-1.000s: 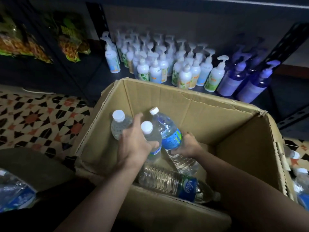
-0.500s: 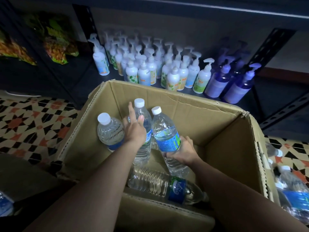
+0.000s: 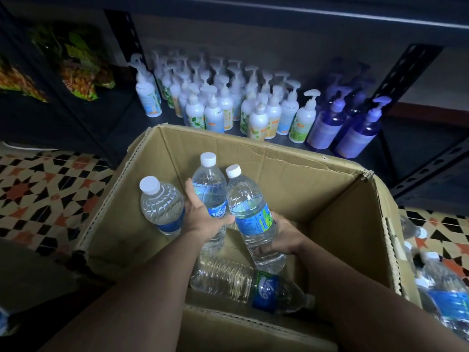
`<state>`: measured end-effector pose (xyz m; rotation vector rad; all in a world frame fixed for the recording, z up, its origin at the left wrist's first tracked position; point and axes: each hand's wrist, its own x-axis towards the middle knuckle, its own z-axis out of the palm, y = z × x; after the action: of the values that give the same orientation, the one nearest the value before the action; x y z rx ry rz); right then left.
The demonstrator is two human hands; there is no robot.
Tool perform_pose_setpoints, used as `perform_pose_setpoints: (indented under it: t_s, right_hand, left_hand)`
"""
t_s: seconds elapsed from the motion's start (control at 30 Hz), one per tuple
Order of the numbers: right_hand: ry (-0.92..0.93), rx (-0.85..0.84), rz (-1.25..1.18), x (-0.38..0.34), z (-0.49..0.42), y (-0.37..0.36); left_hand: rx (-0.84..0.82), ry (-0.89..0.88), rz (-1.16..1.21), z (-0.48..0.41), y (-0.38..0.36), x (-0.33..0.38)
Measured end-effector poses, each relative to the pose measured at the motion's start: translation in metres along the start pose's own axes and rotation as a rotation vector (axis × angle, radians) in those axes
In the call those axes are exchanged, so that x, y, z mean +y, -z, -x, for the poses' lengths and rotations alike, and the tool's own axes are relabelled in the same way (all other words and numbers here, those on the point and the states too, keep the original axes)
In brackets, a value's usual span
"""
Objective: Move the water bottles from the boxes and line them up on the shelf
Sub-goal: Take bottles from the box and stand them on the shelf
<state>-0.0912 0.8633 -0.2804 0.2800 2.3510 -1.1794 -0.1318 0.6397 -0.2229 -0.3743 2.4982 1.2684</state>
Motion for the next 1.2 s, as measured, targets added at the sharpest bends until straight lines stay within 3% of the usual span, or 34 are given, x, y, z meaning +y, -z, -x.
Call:
perform_pose_setpoints:
  t_s: [0.2,0.33,0.5,0.63,0.7,0.8,0.97,1.1,1.2]
  right_hand:
    - [0.027,0.136,0.134,-0.007,0.013,-0.004]
    - [0.049,0.286,0.152,0.004,0.027,-0.010]
    - [-0.078,0.394,-0.079,0.019,0.032,-0.011]
    - [-0.058,0.437,-0.071,0.019,0.028,-0.014]
    - [-0.049,0.392,-0.076,0.020,0.027,-0.013]
    - [-0.103,0.194,-0.025,0.019,0.026,0.000]
    - [-0.078,0.176,0.038,0.020,0.021,0.007]
    - [-0.143,0.013,0.106,0.019,0.012,0.021]
    - [-0.151,-0.083,0.083,0.020,0.007,0.027]
  left_hand:
    - [0.094,0.004,-0.007,-0.015,-0.001,0.004]
    - [-0.013,-0.041,-0.011,-0.019,0.003,0.002]
    - [-0.093,0.021,0.070,-0.019,-0.004,-0.004]
    - [-0.075,0.077,-0.021,-0.005,-0.027,-0.018]
    - [-0.153,0.070,-0.019,-0.002,-0.030,-0.030]
    - [-0.250,0.067,-0.064,-0.011,-0.025,-0.043]
    - [-0.003,0.042,-0.156,-0.023,-0.024,-0.040]
    - [-0.028,0.029,0.013,-0.026,-0.029,-0.038]
    - [-0.035,0.030,-0.014,-0.029,-0.029,-0.039]
